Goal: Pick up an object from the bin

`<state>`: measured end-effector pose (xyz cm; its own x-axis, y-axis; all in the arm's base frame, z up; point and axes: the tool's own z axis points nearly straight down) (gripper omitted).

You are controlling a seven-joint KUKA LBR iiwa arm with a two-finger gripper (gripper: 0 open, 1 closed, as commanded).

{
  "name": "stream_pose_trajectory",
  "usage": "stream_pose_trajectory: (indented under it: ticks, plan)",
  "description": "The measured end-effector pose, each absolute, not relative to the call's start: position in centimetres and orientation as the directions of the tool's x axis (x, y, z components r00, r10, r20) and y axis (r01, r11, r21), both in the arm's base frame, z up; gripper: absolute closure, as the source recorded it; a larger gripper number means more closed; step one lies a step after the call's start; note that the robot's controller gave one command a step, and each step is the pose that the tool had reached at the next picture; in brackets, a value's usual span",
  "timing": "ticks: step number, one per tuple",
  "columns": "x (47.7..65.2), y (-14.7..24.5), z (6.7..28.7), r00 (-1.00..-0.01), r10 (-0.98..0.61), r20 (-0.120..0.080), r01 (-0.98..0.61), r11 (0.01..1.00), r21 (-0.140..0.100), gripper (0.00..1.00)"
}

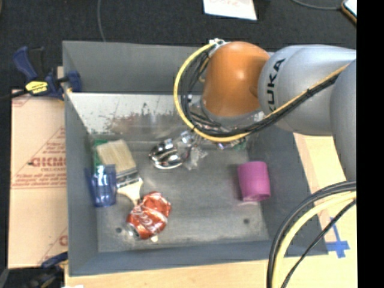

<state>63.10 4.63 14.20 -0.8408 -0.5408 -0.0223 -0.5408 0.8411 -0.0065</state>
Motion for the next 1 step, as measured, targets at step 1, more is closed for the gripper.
stream_pose_trajectory:
  ticks: [1]
  plan:
    - [62.57,5.57,14.04,-0.85,-0.525,-0.037,-0.525,0.851,-0.01,1.0]
